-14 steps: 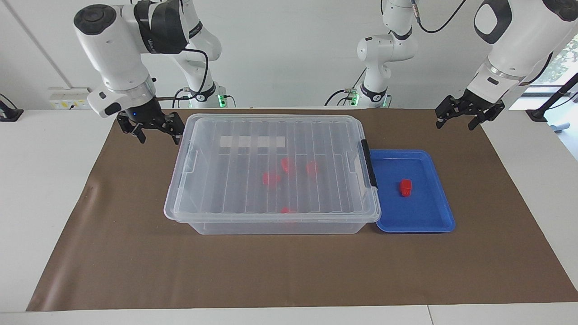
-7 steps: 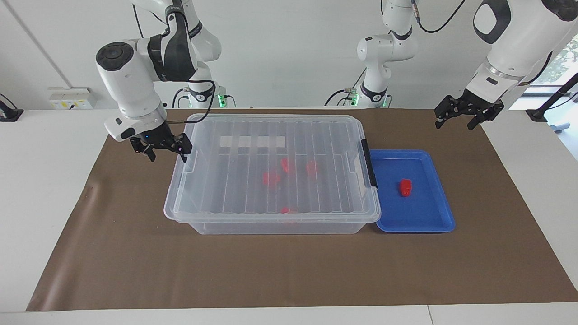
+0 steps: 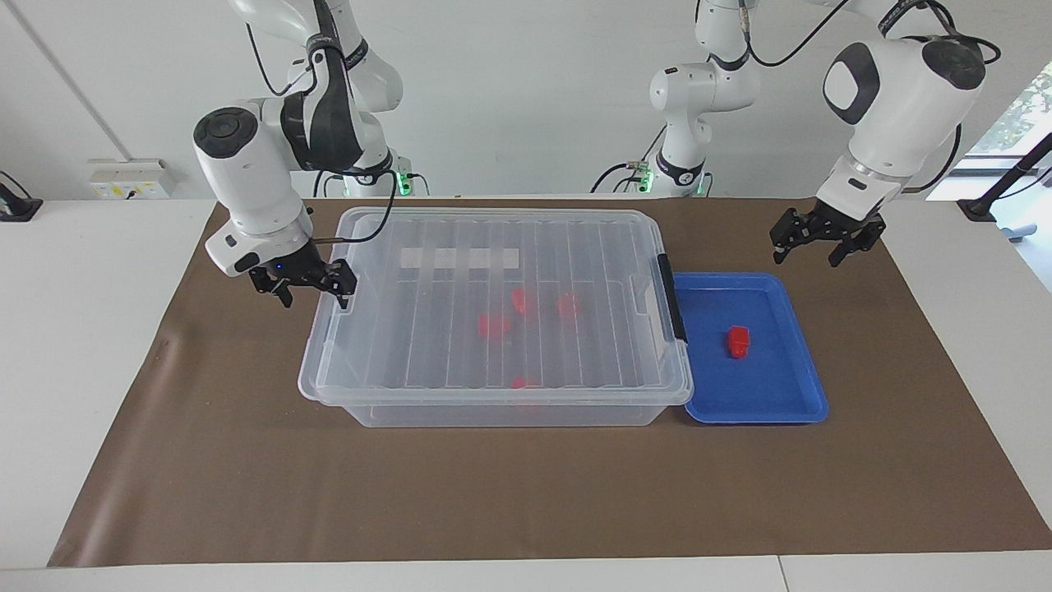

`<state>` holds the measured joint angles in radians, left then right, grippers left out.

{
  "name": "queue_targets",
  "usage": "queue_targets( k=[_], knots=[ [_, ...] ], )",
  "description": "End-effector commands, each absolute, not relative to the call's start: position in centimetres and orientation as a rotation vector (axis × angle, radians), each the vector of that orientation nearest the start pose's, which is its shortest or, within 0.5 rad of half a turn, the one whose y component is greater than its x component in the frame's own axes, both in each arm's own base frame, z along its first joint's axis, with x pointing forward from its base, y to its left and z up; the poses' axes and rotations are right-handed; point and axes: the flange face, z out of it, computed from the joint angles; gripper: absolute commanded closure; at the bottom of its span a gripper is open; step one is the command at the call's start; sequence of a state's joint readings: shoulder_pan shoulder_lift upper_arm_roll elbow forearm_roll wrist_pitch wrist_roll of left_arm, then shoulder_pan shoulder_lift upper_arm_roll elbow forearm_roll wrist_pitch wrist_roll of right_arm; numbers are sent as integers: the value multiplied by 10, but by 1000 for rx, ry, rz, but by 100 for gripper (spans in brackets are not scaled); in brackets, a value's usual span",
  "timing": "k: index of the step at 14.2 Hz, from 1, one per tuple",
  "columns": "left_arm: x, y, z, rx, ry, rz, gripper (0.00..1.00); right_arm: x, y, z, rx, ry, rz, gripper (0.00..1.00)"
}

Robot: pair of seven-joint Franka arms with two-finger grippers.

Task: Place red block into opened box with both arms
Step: 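Pull the lid open with the right gripper while the left gripper grasps the block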

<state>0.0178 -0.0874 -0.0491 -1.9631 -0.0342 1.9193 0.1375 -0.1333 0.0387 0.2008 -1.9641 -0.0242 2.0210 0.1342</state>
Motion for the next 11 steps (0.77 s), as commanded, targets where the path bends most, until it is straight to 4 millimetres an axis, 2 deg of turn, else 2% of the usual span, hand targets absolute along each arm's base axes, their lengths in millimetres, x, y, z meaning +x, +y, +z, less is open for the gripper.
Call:
queue_targets(
  k=[1,3,4,6,9,11],
  knots=[
    [526,-23,481,-3125,313,-123,0,563,33,451,-3146,104,-41,0],
    [533,-24,447,-3126,323,-121,0,563,24,451,-3147,119,-41,0],
    [535,-29,423,-3124,354,-117,0,563,17,451,-3148,109,-40,0],
    [536,-36,389,-3117,410,-131,0,564,1,450,-3151,71,-37,0],
    [541,-50,347,-3102,492,-187,0,564,-16,451,-3153,42,-39,0],
    [543,-52,322,-3099,507,-206,0,563,-27,451,-3154,22,-38,0]
  ],
)
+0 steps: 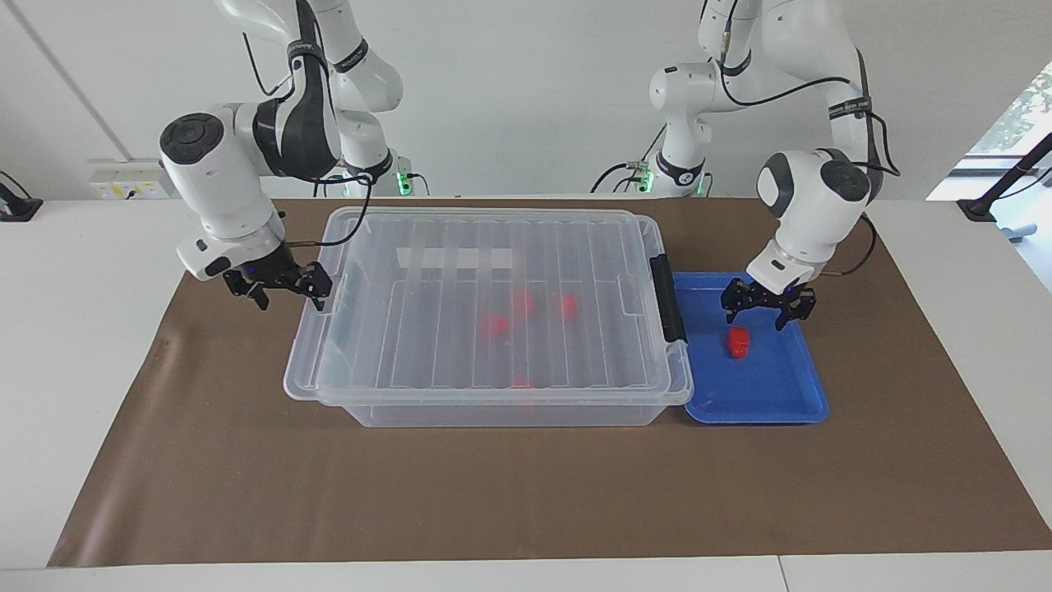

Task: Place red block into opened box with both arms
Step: 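Pull the lid open with the right gripper while the left gripper grasps the block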

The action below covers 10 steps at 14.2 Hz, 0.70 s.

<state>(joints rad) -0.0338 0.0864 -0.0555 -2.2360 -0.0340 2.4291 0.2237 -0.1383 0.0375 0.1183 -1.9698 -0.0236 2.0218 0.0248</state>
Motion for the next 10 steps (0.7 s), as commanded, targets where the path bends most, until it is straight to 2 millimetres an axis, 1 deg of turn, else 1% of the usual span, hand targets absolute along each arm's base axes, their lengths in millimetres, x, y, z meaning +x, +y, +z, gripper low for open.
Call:
queue_targets(
  k=[1,2,3,6,9,10],
  knots=[
    [544,-52,316,-3099,507,-216,0,563,-32,451,-3155,8,-38,0],
    [544,-55,310,-3100,514,-202,0,562,-36,451,-3156,-16,-40,0],
    [541,-55,303,-3102,517,-178,0,562,-45,451,-3156,-24,-37,0],
    [539,-54,302,-3105,510,-161,0,560,-70,451,-3158,-79,-35,0],
    [537,-54,302,-3112,482,-135,0,558,-86,452,-3159,-111,-36,0],
    [536,-53,303,-3119,453,-125,8,557,-93,452,-3159,-123,-36,0]
  ],
)
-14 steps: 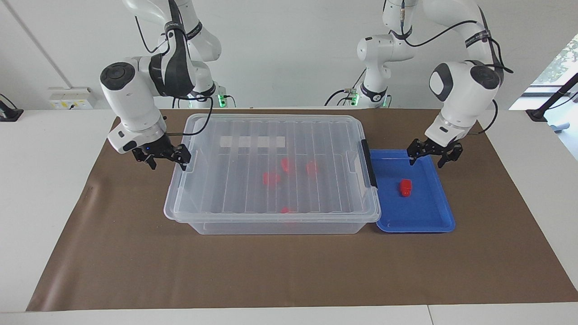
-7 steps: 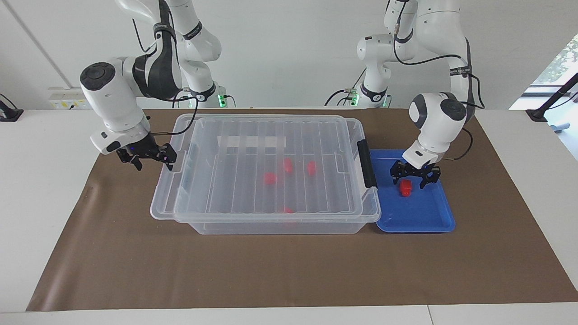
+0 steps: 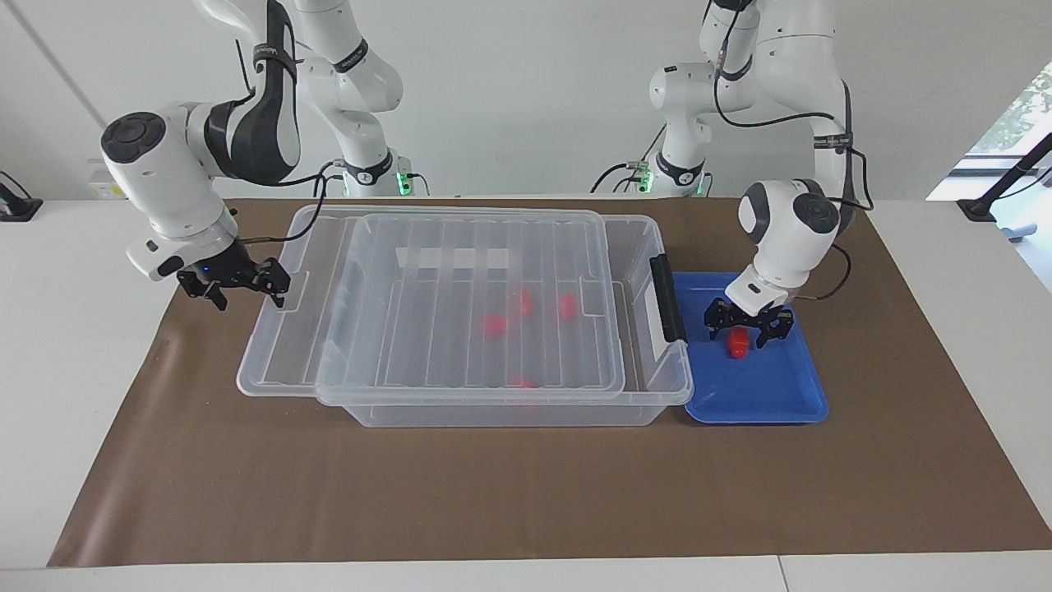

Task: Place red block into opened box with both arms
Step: 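Pull the lid open with the right gripper while the left gripper grasps the block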

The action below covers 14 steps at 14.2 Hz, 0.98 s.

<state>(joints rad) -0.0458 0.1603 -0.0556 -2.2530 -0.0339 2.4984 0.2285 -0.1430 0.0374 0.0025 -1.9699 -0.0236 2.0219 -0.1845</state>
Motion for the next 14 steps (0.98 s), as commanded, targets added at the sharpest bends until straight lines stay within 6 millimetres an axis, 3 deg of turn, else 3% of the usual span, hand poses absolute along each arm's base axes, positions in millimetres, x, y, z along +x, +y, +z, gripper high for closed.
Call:
queue_targets(
  k=[1,3,4,8,11,14],
  knots=[
    [537,-49,306,-3129,378,-132,31,556,-97,452,-3159,-147,-35,0],
    [535,-51,306,-3147,252,-116,95,554,-112,452,-3159,-174,-36,0],
    [535,-50,306,-3146,243,-116,100,553,-117,452,-3159,-186,-35,0],
    [537,-54,310,-3145,253,-130,100,548,-135,454,-3157,-230,-26,0],
    [535,-54,349,-3142,255,-150,100,546,-146,455,-3156,-257,-25,0],
    [530,-69,409,-3137,296,-125,100,546,-152,457,-3157,-271,-31,0]
  ],
)
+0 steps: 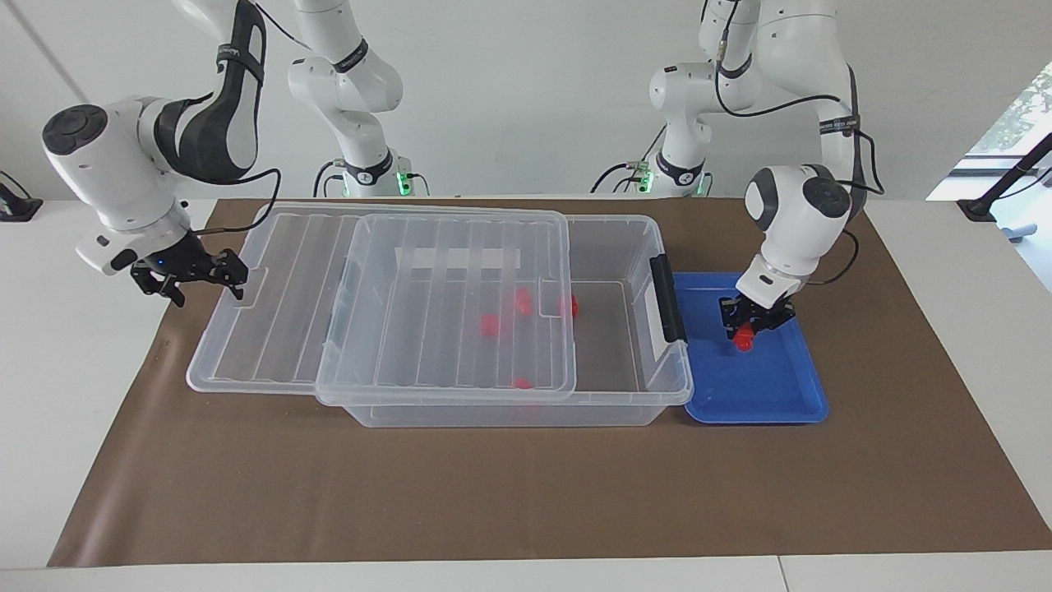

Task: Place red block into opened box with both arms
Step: 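Pull the lid open with the right gripper while the left gripper grasps the block, then carry the red block over the open box with the left gripper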

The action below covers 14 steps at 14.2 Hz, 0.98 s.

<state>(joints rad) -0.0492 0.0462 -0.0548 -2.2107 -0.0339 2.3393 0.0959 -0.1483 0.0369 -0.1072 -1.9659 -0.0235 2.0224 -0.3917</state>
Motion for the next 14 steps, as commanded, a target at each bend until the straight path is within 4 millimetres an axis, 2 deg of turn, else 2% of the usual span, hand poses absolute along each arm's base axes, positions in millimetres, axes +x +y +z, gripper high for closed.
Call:
queue_targets(
  k=[1,4,6,7,10,12,14],
  knots=[
    [526,-77,430,-3137,297,-125,100,544,-158,456,-3157,-282,-25,0],
    [519,-120,483,-3152,211,-139,100,541,-175,460,-3157,-315,-35,0],
    [516,-155,506,-3160,196,-137,100,539,-184,459,-3156,-332,-29,0],
    [509,-180,508,-3167,172,-146,100,538,-185,459,-3156,-335,-28,0],
    [489,-238,511,-3191,129,-189,100,537,-188,459,-3156,-327,-26,0],
    [477,-276,504,-3196,157,-193,100,538,-186,460,-3155,-329,-27,0],
    [485,-300,490,-3172,170,-188,100,545,-179,477,-3155,-342,-34,0]
  ],
)
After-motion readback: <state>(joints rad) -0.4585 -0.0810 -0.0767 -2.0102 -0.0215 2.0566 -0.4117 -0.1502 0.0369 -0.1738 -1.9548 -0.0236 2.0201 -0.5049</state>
